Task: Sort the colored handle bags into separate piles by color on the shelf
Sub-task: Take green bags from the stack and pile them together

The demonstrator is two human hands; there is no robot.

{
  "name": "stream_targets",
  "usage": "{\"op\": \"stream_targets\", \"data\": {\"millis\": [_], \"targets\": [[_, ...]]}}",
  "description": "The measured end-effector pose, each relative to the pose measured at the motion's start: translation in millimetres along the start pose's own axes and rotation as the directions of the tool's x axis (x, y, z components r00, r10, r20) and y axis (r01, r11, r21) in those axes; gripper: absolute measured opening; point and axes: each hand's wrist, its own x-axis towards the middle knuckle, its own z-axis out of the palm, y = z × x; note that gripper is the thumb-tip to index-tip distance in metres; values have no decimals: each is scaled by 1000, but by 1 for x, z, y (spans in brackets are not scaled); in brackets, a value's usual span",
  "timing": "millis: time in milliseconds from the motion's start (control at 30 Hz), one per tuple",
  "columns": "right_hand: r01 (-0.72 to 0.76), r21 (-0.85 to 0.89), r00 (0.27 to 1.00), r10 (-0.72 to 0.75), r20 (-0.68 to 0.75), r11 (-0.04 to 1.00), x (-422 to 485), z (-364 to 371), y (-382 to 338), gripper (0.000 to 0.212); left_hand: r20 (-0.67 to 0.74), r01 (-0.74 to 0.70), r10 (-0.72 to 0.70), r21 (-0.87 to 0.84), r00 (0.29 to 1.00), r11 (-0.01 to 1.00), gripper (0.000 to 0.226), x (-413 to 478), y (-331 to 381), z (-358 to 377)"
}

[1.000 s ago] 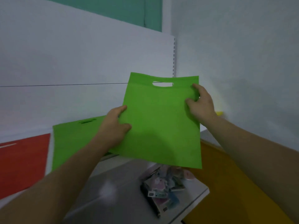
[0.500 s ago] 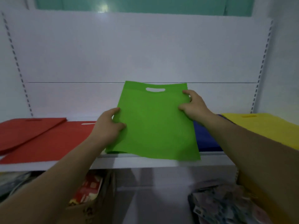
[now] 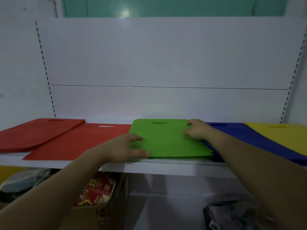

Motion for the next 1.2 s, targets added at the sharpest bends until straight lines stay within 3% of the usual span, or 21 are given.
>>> {"op": "stream_targets", "data": {"millis": [200,433,667,833,1000,1033,1133,1200], "targets": [[46,-106,993,-34,113,993,-2,2,-3,66,89,16,-32,172,996,985,94,2,3,0],[69,-181,994,-53,93,981,0,4,-4,53,7,20,-21,164,1000,986,79,9,-4,-2],[58,-161,992,-39,116,985,2,6,-6,62,0,6,-6,218,1000,976,81,10,-7,0],[20,-105,999,-16,38,994,3,1,-6,68,61,-11,-3,224,998,974,121,6,-14,0],[-22,-123,998,29,51,992,7,2,-4,66,56,-34,24,169,998,985,137,9,-12,-2],[-34,-128,998,41,54,991,9,3,-5,66,60,-36,26,166,998,985,134,9,-12,-2],[-53,-152,997,60,44,987,13,2,-7,63,61,-50,39,180,997,982,96,9,-12,4],[-61,-173,997,69,40,983,16,3,-7,60,60,-53,42,192,997,980,88,10,-14,7]]}}
